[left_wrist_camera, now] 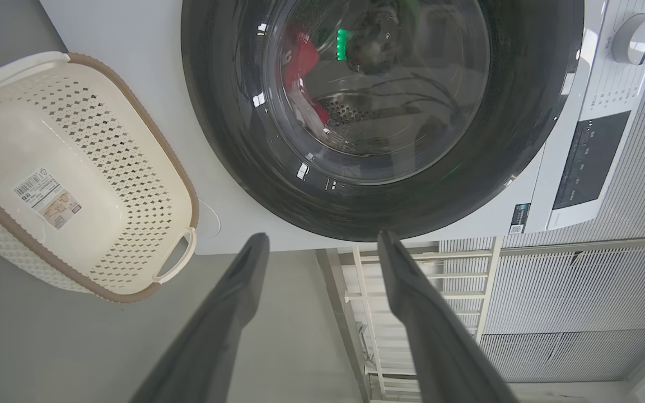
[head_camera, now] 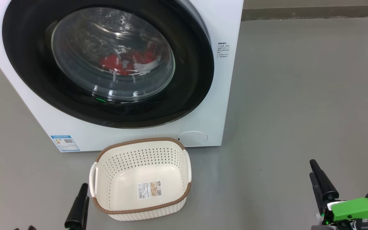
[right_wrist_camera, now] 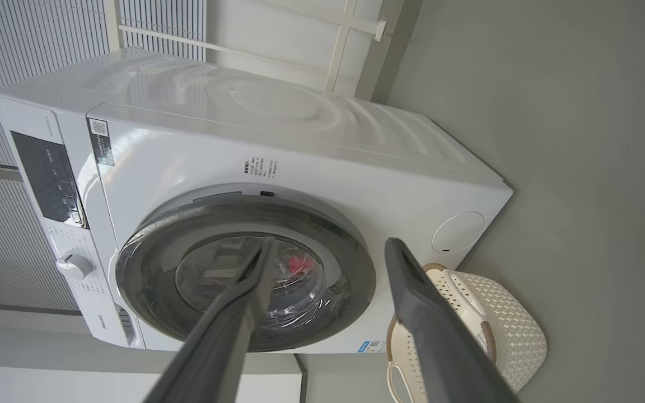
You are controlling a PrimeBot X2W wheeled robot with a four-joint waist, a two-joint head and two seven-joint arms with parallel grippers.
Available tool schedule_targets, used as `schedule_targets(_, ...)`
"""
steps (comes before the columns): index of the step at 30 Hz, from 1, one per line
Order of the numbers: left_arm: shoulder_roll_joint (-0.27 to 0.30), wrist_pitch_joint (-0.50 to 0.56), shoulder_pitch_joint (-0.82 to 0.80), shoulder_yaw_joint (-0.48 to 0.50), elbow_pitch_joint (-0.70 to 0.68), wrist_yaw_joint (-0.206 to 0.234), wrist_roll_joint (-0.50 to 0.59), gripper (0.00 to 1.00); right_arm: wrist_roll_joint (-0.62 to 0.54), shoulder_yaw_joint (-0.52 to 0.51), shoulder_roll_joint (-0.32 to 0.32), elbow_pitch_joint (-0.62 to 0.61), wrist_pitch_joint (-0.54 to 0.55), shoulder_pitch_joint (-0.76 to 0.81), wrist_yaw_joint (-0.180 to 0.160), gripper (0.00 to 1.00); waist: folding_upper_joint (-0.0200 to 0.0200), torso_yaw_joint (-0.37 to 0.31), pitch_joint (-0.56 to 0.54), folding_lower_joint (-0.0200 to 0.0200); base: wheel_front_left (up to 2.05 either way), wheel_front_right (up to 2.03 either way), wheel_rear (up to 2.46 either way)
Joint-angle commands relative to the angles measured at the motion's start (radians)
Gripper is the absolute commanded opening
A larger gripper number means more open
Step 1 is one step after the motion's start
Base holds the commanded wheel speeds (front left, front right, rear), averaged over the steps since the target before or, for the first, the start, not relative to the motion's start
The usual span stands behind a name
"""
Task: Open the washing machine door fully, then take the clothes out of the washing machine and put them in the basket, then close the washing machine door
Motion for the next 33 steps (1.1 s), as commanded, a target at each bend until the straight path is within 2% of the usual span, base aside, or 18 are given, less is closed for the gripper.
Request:
schedule_targets(1,0.012,-0.013,-0.011,0.010,-0.037,-0.001,0.046,1.00,-0.038,0.009,-0.018,-0.033,-0.014,-0.020,0.000,1.00,-0.0001,0.001,0.000,-0.0001,0.00,0.00,0.00)
schedule_targets(16,0.014,-0.061,0.011,-0.019,-0.077,0.036,0.296,1.00,-0.243,0.048,-0.037,-0.034,-0.061,-0.009,0.000,1.00,-0.0001,0.007,0.002,-0.0001,0.00,0.00,0.00)
schedule_targets(17,0.022,-0.081,0.019,-0.036,-0.093,0.058,0.388,1.00,-0.323,0.063,-0.044,-0.033,-0.082,-0.006,0.000,1.00,-0.0001,0.010,0.002,-0.0001,0.00,0.00,0.00)
schedule_targets(18,0.024,-0.087,0.021,-0.041,-0.097,0.064,0.412,1.00,-0.344,0.068,-0.047,-0.033,-0.087,-0.005,0.000,1.00,-0.0001,0.011,0.002,-0.0001,0.00,0.00,0.00)
schedule_targets(33,0.038,-0.132,0.037,-0.068,-0.124,0.096,0.593,1.00,-0.497,0.100,-0.064,-0.032,-0.132,0.000,0.000,1.00,-0.0001,0.016,0.003,-0.0001,0.00,0.00,0.00)
